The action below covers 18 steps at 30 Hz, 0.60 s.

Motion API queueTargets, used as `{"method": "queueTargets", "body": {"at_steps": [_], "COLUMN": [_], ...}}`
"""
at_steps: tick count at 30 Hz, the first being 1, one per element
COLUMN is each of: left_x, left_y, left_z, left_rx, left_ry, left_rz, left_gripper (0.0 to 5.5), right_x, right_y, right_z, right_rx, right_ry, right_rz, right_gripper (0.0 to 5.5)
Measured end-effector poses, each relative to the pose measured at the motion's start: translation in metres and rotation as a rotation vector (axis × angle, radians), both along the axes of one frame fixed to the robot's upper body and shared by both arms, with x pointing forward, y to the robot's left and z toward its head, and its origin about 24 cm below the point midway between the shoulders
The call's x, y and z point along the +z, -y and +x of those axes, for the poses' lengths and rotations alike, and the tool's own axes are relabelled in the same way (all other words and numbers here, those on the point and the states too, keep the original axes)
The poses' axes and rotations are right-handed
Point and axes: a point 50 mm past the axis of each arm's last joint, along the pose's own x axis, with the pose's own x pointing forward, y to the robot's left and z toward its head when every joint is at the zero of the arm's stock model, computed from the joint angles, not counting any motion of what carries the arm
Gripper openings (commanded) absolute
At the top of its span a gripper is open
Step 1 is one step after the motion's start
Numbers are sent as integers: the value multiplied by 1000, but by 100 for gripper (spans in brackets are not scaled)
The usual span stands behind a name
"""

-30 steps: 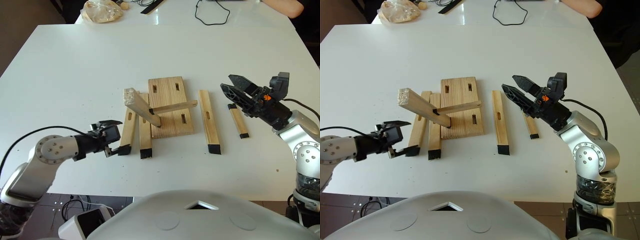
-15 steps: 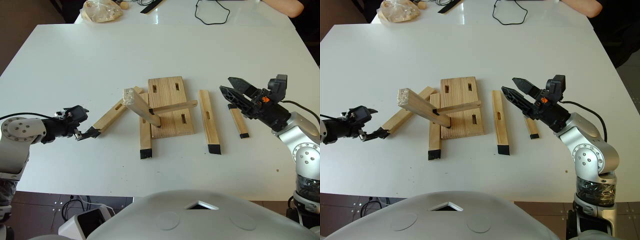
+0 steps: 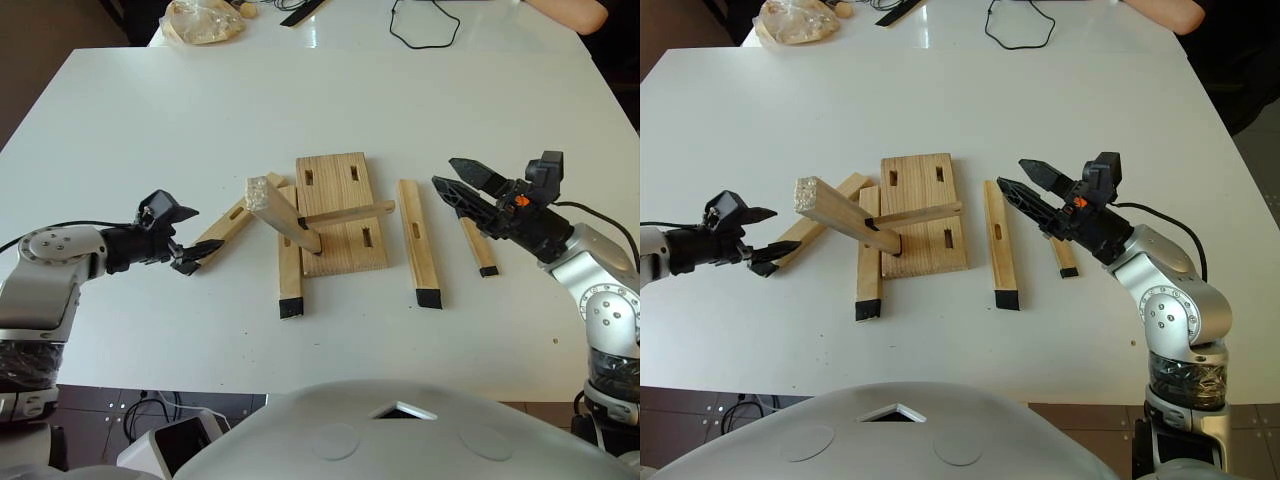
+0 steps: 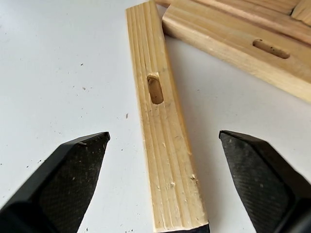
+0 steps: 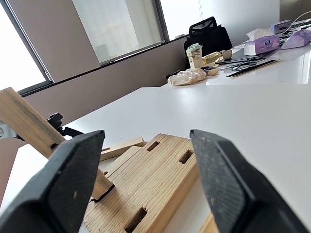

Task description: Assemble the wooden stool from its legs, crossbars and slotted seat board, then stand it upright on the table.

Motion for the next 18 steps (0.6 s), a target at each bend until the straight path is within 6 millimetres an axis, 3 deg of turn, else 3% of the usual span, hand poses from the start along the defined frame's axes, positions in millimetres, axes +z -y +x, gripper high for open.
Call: {"method": "queueTargets", "body": {"at_steps": [5,18], "left_x": [-26,-35], "left_y": [-4,-7], "left_z": [-3,5], "left_rx": [79,120], "left_ry": [-69,-57], "left_rz": [6,-25], "left_gripper": [419,239], "right_x": [1,1], "right_y": [0,0], "right_z": [4,9], "right_rx": [6,9], "right_ry": [3,5], "right_rz": [3,0], "right_gripper": [324,324]}}
